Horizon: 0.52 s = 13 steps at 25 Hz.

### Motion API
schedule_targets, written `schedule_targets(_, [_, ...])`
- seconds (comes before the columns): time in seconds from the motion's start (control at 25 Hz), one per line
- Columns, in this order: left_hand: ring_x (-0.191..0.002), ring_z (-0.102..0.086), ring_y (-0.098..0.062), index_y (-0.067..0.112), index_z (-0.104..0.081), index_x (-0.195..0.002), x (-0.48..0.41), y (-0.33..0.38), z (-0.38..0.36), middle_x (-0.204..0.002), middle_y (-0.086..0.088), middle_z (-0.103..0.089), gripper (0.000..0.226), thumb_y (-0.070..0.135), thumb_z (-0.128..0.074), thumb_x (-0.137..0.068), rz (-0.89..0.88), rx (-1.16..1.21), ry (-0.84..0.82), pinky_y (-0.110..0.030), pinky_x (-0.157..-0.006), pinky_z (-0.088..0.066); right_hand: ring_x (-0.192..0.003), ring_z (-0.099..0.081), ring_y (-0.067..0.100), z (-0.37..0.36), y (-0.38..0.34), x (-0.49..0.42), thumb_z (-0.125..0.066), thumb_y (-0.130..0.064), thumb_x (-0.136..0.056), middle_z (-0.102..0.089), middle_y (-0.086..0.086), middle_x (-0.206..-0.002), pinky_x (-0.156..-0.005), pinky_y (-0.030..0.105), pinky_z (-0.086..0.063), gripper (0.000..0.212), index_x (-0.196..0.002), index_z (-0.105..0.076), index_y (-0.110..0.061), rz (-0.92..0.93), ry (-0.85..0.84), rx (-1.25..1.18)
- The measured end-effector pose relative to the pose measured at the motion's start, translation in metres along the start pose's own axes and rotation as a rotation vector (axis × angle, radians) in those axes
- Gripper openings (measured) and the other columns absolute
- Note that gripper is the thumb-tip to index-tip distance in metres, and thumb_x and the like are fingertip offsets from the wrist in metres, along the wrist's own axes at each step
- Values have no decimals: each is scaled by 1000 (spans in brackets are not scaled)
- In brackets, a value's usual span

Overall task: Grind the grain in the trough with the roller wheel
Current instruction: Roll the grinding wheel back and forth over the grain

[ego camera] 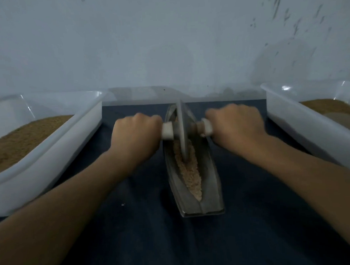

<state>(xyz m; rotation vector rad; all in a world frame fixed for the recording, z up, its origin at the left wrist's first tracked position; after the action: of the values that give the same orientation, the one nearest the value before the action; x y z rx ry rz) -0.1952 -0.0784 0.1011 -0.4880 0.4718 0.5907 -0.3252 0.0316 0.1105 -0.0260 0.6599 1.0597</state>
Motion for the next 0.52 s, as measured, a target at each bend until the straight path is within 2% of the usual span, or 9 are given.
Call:
schedule_targets(0.04, [-62,-54,-32,15,-55,-84,-15,-4,-7,-71,-4,-49,6,18,-60,-85,40,17,-56,-33,-54,-32,-70,-57,27,-11,-1,-20,-69,-28,-85,-58,-1,-77,-54,28,-36,12,-88,-57,-27,-18,-89,-48])
schedule_targets(0.12, [-79,-62,-33,17,-62,-97,-33,-6,-15,-87,-7,-60,8,19,-57,-90,60,26,-141,-36,-62,-37,-87,-63,28,-26,2,-37,-65,-28,-90,-65,2,-93,-65,34,-44,6,-94,-61,-27,-50,-193,-99])
schedule_targets(0.16, [-77,-61,-32,18,-62,-97,-31,-6,-11,-85,-6,-59,8,19,-58,-90,42,17,-136,-36,-61,-37,-84,-62,28,-24,4,-31,-65,-29,-88,-62,0,-88,-63,33,-41,7,-91,-59,-28,-53,-187,-103])
schedule_targets(0.24, [-55,-45,-26,18,-54,-81,-3,1,10,-65,1,-41,9,19,-63,-80,-42,19,-8,-29,-49,-28,-62,-51,24,-7,5,6,-67,-30,-79,-46,-8,-69,-51,28,-29,20,-77,-47,-27,5,-30,-59])
schedule_targets(0.32, [-44,-22,-19,22,-33,-69,34,10,32,-56,7,-23,30,19,-62,-64,-155,48,144,-21,-48,-9,-47,-32,21,18,2,47,-65,-32,-66,-24,-11,-58,-48,21,-13,37,-72,-29,-30,58,156,-39])
schedule_targets(0.36, [-42,-17,-17,23,-26,-69,42,8,36,-54,8,-21,36,21,-61,-60,-186,80,176,-19,-50,-6,-45,-26,20,25,4,57,-62,-33,-61,-17,-12,-57,-50,19,-9,40,-72,-24,-33,79,223,-64])
schedule_targets(0.44, [-42,-13,-15,24,-27,-68,36,3,24,-53,8,-19,38,21,-64,-61,-155,115,137,-19,-50,-7,-44,-21,18,22,6,45,-63,-34,-62,-15,-13,-56,-51,18,-7,33,-70,-31,-31,65,221,-26])
schedule_targets(0.52, [-44,-21,-17,21,-40,-69,9,-3,-1,-56,6,-24,28,20,-68,-72,-12,40,10,-24,-46,-16,-47,-32,19,5,0,9,-72,-32,-73,-30,-11,-58,-48,22,-17,24,-73,-48,-28,7,125,26])
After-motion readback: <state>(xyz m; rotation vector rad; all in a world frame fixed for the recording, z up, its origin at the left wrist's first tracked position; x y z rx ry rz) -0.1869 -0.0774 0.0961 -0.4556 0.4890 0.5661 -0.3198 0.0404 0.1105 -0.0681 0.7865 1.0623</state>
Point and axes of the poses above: each hand's wrist, its own x-axis away from the middle knuckle, its own z-axis out of the back of the hand, y = z × x, the point moved 10 cm from there along -x, towards the middle knuckle
